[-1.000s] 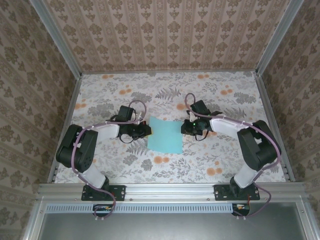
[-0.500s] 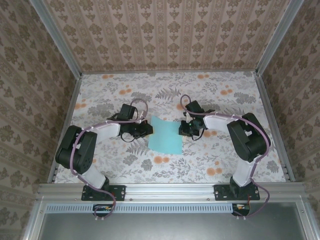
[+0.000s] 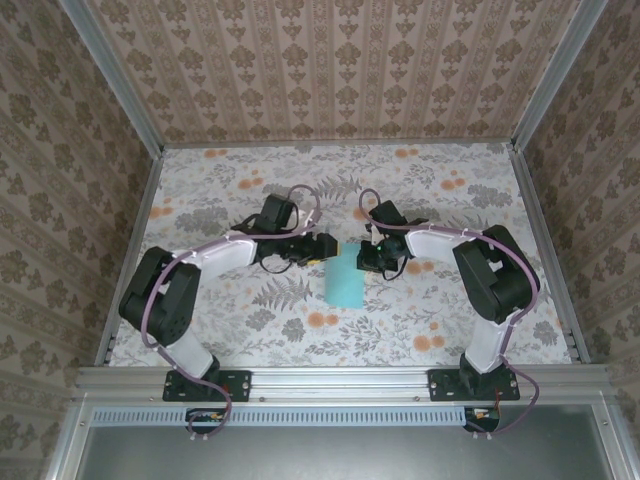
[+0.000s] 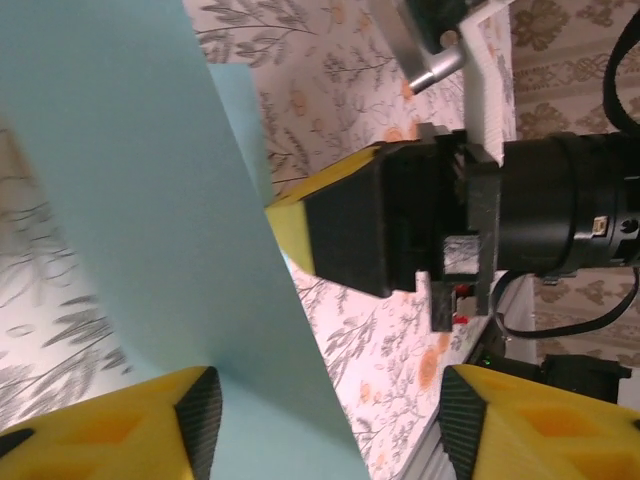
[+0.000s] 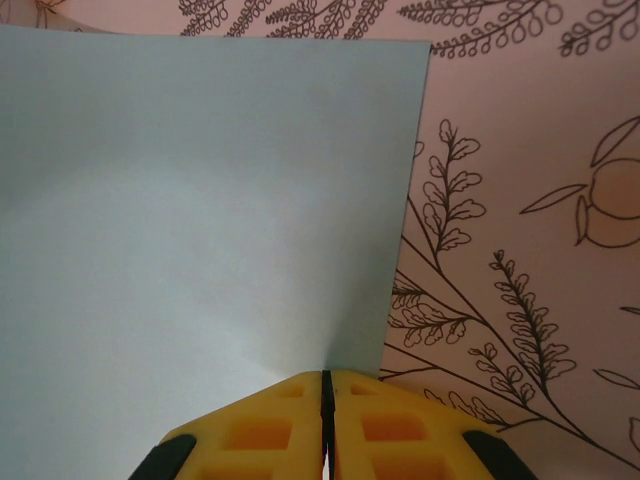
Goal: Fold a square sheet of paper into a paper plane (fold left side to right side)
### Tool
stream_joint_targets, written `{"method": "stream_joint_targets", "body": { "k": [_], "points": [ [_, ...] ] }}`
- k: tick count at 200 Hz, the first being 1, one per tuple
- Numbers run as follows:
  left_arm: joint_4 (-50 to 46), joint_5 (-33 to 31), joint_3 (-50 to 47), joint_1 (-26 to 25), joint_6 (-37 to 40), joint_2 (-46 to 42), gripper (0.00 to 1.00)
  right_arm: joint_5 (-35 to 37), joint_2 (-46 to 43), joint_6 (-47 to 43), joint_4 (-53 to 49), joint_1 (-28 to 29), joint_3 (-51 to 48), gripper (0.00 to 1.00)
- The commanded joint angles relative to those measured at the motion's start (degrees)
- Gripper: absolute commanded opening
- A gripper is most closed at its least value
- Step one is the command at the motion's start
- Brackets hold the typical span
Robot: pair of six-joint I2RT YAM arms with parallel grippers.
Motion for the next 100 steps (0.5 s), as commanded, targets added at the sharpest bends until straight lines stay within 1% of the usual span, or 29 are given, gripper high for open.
{"method": "stream_joint_targets", "body": {
  "k": [1,22,45,65,82,100],
  "points": [
    [1.7,2.0,1.4,-1.4,-0.7,2.8,0.66,2.0,-1.6,0.3,-1.4,0.4,-1.6,0.11],
    [3.2,2.3,1.7,-2.0,-1.8,4.5,0.67,1.3,-4.3,0.6,-0.5,-0.2,-2.1,0.12],
    [3.6,2.1,2.0,-2.4,-2.2,5.7,0.63,0.6,-8.5,1.4,0.8,-1.2,-3.9,0.14],
    [3.5,1.5,1.9,-2.4,-2.3,6.0,0.56,-2.1,-12.2,2.7,3.9,-2.1,-6.1,0.16],
    [2.7,0.7,2.0,-2.4,-2.0,6.1,0.47,-6.0,-14.1,4.8,7.9,-2.3,-7.9,0.22],
    [2.1,0.1,1.9,-2.4,-1.8,6.2,0.37,-11.4,-14.3,8.6,14.9,-2.2,-10.1,0.31]
  ]
}}
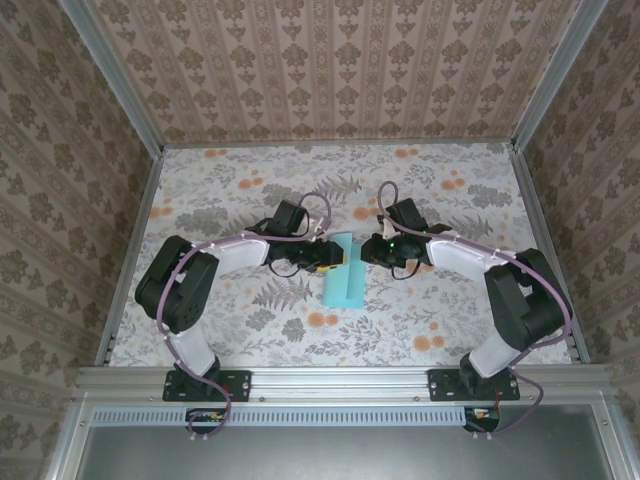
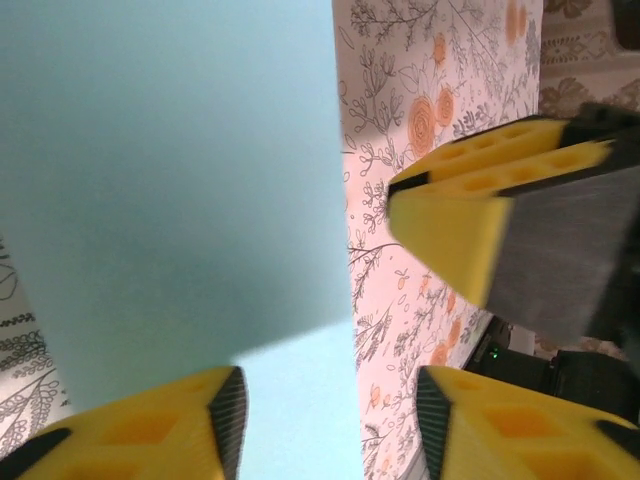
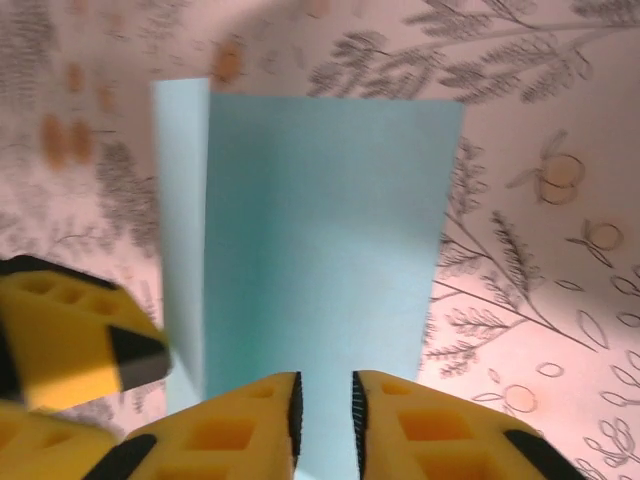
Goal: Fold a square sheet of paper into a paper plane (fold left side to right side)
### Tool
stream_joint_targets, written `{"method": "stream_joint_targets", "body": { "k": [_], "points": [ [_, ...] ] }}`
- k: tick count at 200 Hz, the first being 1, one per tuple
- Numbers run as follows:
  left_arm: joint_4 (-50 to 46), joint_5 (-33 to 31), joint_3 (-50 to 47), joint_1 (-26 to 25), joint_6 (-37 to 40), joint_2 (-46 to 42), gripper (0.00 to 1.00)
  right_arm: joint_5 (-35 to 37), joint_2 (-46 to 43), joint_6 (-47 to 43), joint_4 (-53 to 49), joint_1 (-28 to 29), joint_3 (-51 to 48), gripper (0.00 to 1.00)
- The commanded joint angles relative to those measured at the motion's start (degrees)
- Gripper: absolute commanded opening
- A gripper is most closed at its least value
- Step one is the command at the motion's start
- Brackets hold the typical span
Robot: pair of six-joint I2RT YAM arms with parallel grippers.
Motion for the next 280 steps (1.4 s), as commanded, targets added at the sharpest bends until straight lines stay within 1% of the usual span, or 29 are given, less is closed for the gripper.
{"method": "stream_joint_targets", "body": {
  "k": [1,14,27,61,75,99,108,119,148,152,161,175,198,236,280],
  "points": [
    [-0.2,-0.7,1.5,-0.4,0.3,0.7,0.37,-8.0,-1.1,5.5,9.3,0.2,-2.9,0.31],
    [-0.4,-1.0,1.6,-0.5,0.3,0.7,0.31,-9.7,-0.7,7.6,13.0,0.5,-4.1,0.35],
    [-0.7,-1.2,1.6,-0.5,0.5,0.8,0.27,-10.5,0.2,8.6,14.9,1.1,-4.3,0.37],
    [-1.2,-1.6,1.5,-0.4,0.6,0.5,0.23,-11.6,3.4,9.7,16.4,2.6,-3.5,0.36],
    [-1.3,-1.8,1.4,-0.5,0.7,0.3,0.22,-11.3,3.7,10.0,16.4,2.9,-3.4,0.31],
    [-1.8,-2.2,1.5,-0.5,0.7,-0.1,0.22,-9.7,3.7,8.5,13.2,2.9,-2.7,0.13],
    [-2.3,-2.4,1.7,-0.5,1.0,-0.5,0.23,-8.5,3.6,7.5,11.1,2.9,-2.2,0.10],
    [-3.4,-3.2,1.9,-0.5,1.6,-1.2,0.28,-6.7,3.6,5.9,8.0,2.9,-1.4,0.08],
    [-8.7,-6.0,2.9,-0.4,4.8,-3.0,0.41,-2.2,4.5,3.4,1.7,2.9,0.4,0.08],
    [-9.4,-7.9,3.0,-0.4,5.1,-3.1,0.44,-1.7,4.7,3.3,1.2,2.9,0.6,0.08],
    [-10.9,-9.0,3.3,-0.4,5.8,-3.1,0.49,-0.9,5.3,3.1,0.3,2.9,1.0,0.09],
    [-12.5,-10.2,3.7,-0.5,6.5,-2.5,0.53,-0.5,6.2,2.9,-0.7,2.9,1.4,0.09],
    [-14.2,-11.3,5.0,-0.8,6.7,-0.5,0.56,0.1,7.6,2.8,-1.8,2.9,2.0,0.09],
    [-17.1,-13.0,8.6,-2.5,7.2,3.8,0.56,0.5,8.6,3.0,-2.2,3.0,2.1,0.10],
    [-20.6,-15.8,11.7,-4.1,7.1,7.6,0.54,0.9,8.8,2.9,-2.3,3.0,1.9,0.12]
  ]
}}
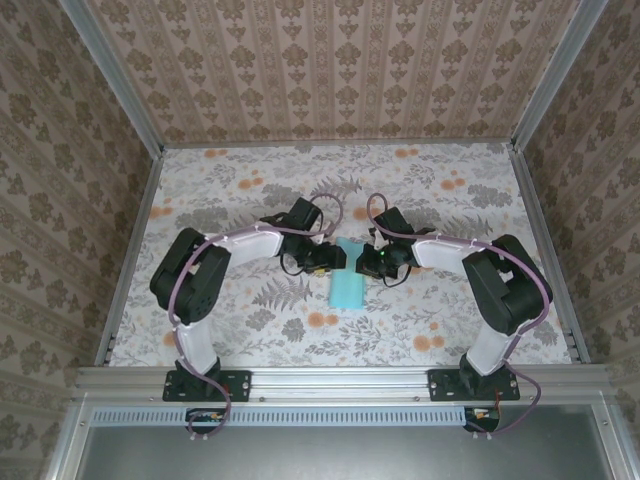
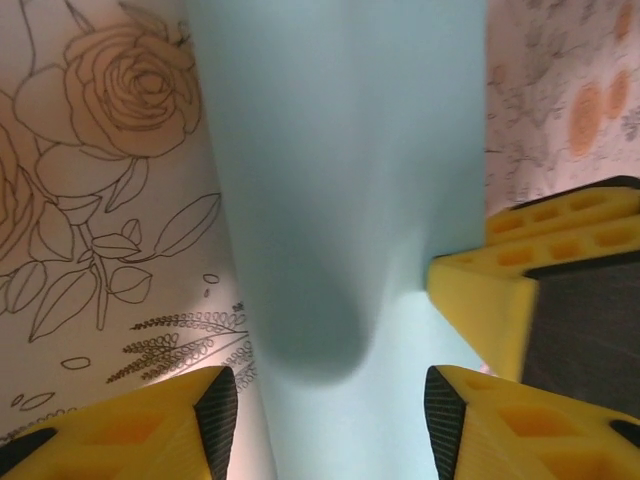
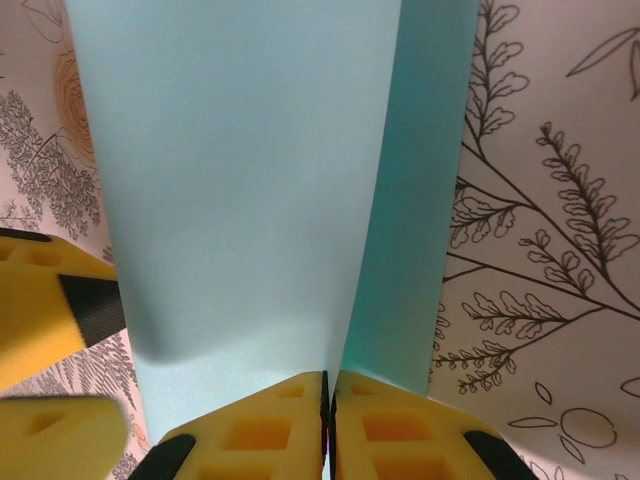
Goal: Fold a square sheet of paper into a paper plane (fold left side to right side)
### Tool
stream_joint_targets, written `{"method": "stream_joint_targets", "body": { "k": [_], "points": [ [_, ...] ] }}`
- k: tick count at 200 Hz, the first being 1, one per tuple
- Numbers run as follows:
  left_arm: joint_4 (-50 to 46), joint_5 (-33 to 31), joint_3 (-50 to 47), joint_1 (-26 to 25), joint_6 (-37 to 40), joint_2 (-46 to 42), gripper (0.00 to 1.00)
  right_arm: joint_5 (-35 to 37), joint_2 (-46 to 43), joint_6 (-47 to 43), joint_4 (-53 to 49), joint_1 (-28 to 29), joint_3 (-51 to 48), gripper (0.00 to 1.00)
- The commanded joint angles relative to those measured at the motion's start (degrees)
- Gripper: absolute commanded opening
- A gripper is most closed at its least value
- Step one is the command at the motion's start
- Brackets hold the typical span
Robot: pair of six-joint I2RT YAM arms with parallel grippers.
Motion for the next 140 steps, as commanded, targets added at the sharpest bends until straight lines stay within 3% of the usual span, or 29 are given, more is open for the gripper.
{"method": "stream_joint_targets", "body": {
  "k": [1,40,100,140],
  "points": [
    [-4.6,-2.7,2.4,-0.9,1.3,1.8,0.53,1.2,0.9,-1.0,-1.7,0.3,1.1,0.12],
    [-7.9,-5.2,4.4,-2.0,2.3,3.8,0.45,2.0,0.1,-1.2,-2.1,0.3,1.2,0.18],
    [-10.3,-7.0,5.7,-3.1,3.2,5.9,0.45,12.0,-8.0,-1.2,-3.5,-0.9,-2.2,0.48],
    [-11.9,-7.8,7.1,-3.6,3.0,7.3,0.46,17.8,-14.0,-0.1,-3.7,-2.0,-5.4,0.56]
  ]
}}
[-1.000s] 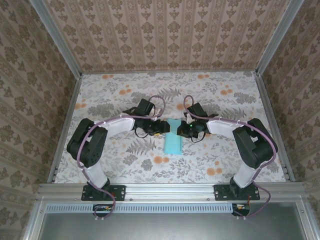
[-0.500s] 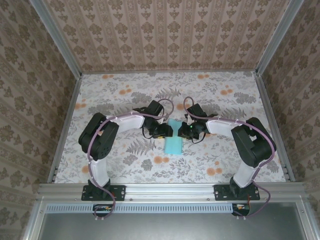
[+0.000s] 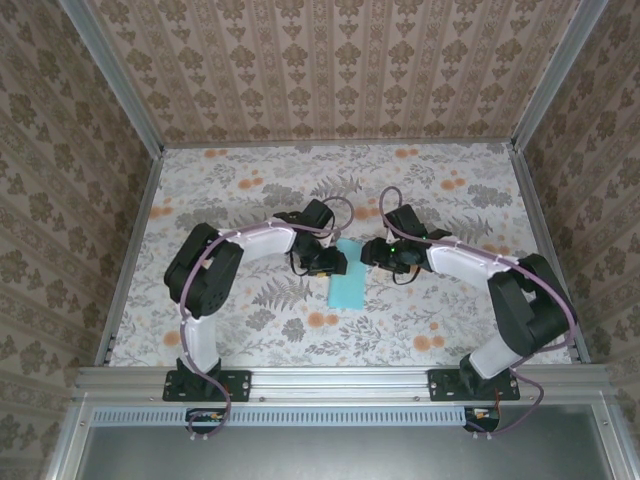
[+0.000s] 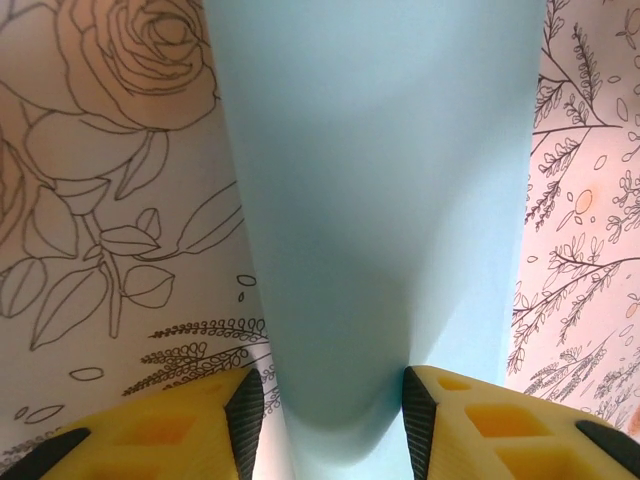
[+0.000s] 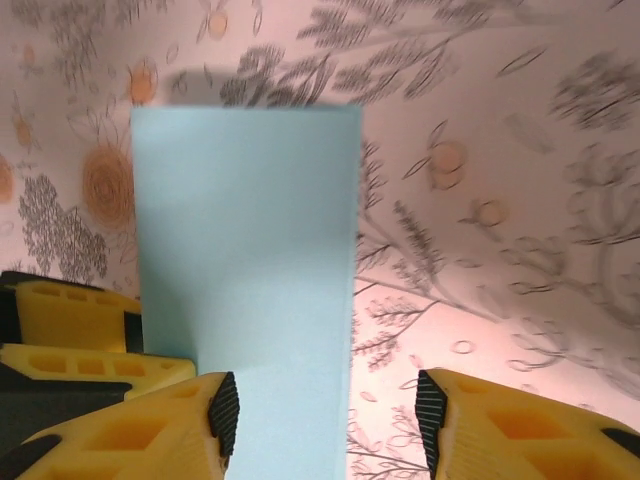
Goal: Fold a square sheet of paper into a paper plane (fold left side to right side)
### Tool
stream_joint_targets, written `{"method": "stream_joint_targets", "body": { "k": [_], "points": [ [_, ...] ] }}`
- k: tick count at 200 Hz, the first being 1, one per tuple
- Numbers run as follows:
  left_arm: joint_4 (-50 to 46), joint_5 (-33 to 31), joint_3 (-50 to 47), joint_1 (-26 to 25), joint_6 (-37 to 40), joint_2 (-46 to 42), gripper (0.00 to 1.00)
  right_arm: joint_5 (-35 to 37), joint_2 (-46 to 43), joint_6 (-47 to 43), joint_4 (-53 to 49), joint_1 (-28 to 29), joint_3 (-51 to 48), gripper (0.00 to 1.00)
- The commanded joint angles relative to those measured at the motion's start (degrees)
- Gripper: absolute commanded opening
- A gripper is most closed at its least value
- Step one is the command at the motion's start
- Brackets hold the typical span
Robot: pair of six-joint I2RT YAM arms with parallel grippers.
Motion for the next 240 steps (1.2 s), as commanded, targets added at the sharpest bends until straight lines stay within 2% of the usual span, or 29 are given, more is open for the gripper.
{"method": "stream_joint_targets", "body": {
  "k": [1,75,240],
  "points": [
    [-3.0,-1.7,0.9,-0.9,1.0,2.9,0.46,6.5,-3.7,0.9,-2.2,-0.7,-2.3,0.56],
    [-3.9,-2.5,1.8,-1.3,-1.1,4.5,0.48,8.4,-6.7,0.7,-3.1,-1.2,-3.8,0.57],
    [-4.6,-2.9,2.2,-1.4,-1.8,5.2,0.48,1.2,-3.9,0.3,0.1,-0.9,-4.1,0.54]
  ]
}}
